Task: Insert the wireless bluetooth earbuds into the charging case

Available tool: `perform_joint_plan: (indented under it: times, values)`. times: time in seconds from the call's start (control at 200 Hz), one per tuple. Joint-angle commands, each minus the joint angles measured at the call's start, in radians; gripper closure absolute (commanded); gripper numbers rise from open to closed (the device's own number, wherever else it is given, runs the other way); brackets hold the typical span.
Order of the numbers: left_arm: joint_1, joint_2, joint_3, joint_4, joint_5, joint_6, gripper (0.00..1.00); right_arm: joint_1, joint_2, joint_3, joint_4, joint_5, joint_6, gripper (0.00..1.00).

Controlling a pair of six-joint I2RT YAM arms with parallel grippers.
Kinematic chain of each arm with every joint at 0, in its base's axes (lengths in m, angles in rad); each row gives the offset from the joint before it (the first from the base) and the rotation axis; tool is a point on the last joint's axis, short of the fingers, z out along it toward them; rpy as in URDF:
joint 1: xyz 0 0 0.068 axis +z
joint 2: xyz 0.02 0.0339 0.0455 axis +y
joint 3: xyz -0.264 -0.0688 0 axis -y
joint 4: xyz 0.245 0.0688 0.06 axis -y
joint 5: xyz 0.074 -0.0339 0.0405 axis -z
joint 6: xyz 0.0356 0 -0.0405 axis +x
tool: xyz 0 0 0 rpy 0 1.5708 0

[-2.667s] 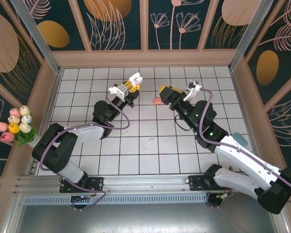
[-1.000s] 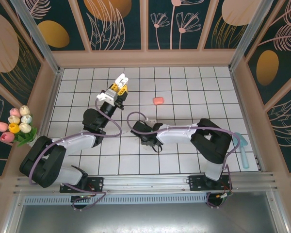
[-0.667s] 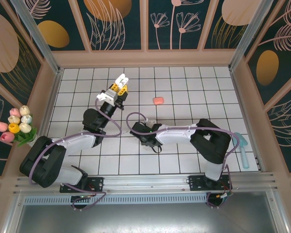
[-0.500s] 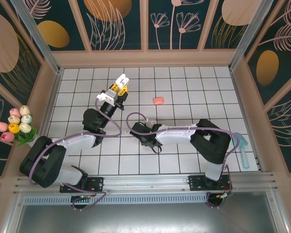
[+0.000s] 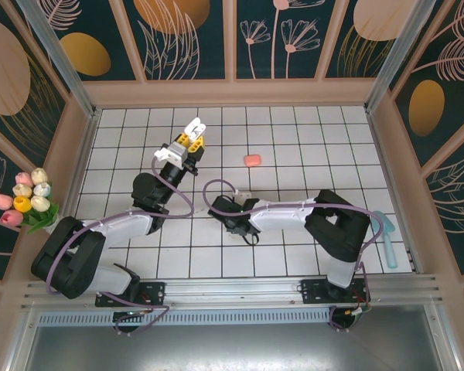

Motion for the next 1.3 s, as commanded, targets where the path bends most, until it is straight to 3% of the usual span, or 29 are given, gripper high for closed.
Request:
perform_joint_plan:
  times: [0.0, 0.51, 0.866, 1.056, 1.291]
  values:
    - [0.008, -0.012, 0.002, 0.038, 0.018, -0.016, 1.00, 0.000, -0.017, -0.039, -0.062, 0.016, 0.019, 0.61]
    - [0.007, -0.010, 0.003, 0.038, 0.024, -0.022, 1.00, -0.008, -0.066, -0.046, -0.044, 0.042, 0.007, 0.71]
    - [0.007, -0.009, 0.010, 0.040, 0.043, -0.030, 1.00, -0.033, -0.289, -0.025, -0.063, 0.175, -0.039, 0.72]
    - [0.007, 0.001, 0.015, 0.045, 0.085, -0.033, 1.00, -0.092, -0.451, 0.058, -0.013, 0.264, -0.238, 0.73]
    - [0.008, 0.033, 0.038, 0.051, 0.155, -0.059, 1.00, -0.175, -0.575, 0.164, 0.265, 0.252, -0.627, 0.73]
